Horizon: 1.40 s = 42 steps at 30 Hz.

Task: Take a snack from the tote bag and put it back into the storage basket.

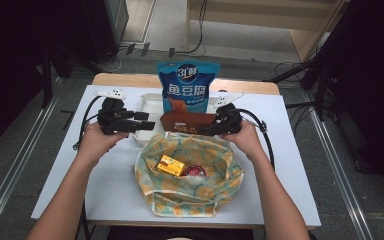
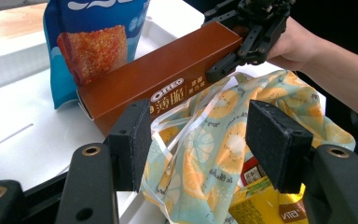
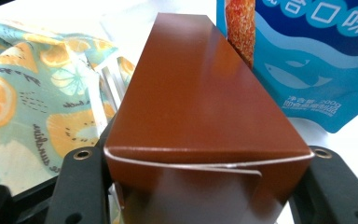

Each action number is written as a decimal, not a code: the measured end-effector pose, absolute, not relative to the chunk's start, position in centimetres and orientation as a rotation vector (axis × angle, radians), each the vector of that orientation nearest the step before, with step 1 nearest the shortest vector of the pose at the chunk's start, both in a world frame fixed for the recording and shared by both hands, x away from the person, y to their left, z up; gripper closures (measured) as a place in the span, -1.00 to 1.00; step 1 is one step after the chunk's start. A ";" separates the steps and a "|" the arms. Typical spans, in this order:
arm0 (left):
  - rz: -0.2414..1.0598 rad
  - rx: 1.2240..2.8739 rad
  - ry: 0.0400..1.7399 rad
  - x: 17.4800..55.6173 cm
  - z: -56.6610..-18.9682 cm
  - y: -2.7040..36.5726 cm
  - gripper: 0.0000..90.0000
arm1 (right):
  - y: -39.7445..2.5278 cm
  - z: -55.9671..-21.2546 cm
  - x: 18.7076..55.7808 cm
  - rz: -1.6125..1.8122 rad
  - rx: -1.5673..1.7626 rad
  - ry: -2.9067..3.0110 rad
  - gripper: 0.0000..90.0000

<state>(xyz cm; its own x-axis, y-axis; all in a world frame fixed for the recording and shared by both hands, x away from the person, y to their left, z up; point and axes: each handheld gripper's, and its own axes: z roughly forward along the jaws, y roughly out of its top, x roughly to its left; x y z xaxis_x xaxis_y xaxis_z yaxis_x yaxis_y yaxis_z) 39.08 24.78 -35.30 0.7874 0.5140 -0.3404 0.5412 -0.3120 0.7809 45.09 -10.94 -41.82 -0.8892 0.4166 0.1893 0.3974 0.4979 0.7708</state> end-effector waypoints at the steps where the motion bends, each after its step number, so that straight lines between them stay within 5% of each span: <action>1: -0.035 1.968 0.792 39.1 -35.3 24.8 -0.09 | -10.9 -41.9 45.1 1.376 0.731 2.701 -0.05; 22: -0.038 1.973 0.791 39.1 -35.4 24.7 -0.09 | -9.8 -43.6 46.5 1.334 0.781 2.759 -0.09; 29: -0.036 1.971 0.790 39.1 -35.3 24.8 -0.09 | -9.9 -44.2 46.9 1.335 0.853 2.765 -0.36; 42: -0.038 1.973 0.793 39.1 -35.4 24.7 -0.09 | -11.0 -42.3 46.6 1.405 0.876 2.636 -0.37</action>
